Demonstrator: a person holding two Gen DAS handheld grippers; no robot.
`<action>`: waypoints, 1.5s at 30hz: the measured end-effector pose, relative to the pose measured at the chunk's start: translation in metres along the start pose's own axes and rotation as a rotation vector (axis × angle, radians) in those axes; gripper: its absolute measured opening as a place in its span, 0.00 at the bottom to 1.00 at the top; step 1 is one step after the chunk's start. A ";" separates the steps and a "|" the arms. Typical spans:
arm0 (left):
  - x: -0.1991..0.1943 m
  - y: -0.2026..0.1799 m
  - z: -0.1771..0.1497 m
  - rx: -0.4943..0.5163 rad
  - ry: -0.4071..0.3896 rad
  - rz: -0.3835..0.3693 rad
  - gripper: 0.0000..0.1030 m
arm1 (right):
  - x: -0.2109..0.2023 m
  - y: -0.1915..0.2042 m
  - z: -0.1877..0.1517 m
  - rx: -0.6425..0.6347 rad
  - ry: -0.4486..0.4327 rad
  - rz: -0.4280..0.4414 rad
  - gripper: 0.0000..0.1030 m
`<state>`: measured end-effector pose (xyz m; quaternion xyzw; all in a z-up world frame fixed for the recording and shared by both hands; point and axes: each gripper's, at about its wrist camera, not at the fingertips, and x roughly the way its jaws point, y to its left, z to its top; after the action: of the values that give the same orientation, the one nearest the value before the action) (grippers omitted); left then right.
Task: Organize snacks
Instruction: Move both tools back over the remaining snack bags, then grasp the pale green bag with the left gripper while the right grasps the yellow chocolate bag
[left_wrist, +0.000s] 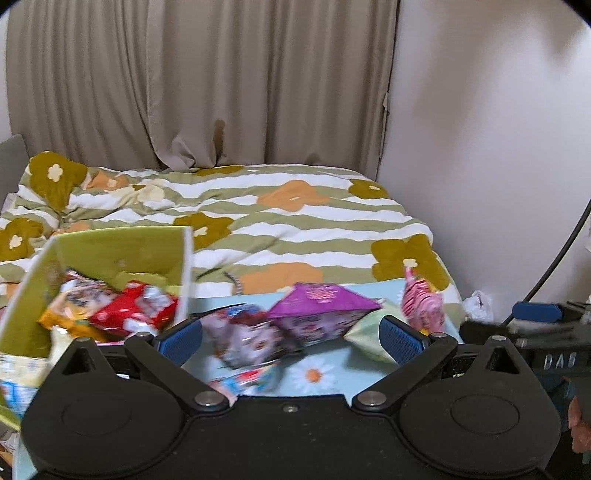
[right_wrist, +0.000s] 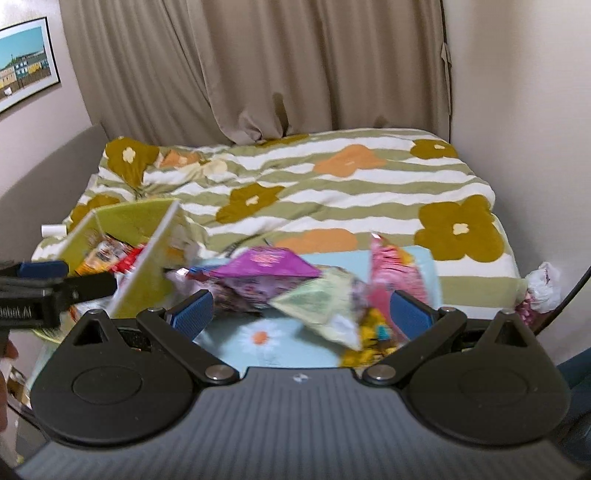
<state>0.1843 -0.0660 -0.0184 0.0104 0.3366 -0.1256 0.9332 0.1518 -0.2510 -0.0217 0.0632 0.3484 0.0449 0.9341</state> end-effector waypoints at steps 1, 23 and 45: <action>0.006 -0.010 0.001 0.002 0.003 -0.001 1.00 | 0.003 -0.009 0.000 -0.009 0.011 0.003 1.00; 0.161 -0.109 -0.003 0.232 0.179 -0.054 0.97 | 0.089 -0.079 -0.037 -0.227 0.208 0.097 1.00; 0.225 -0.126 -0.031 0.383 0.339 -0.018 0.82 | 0.143 -0.071 -0.056 -0.333 0.365 0.189 0.84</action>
<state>0.3009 -0.2362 -0.1760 0.2047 0.4583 -0.1918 0.8434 0.2255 -0.2984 -0.1661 -0.0681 0.4917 0.1993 0.8449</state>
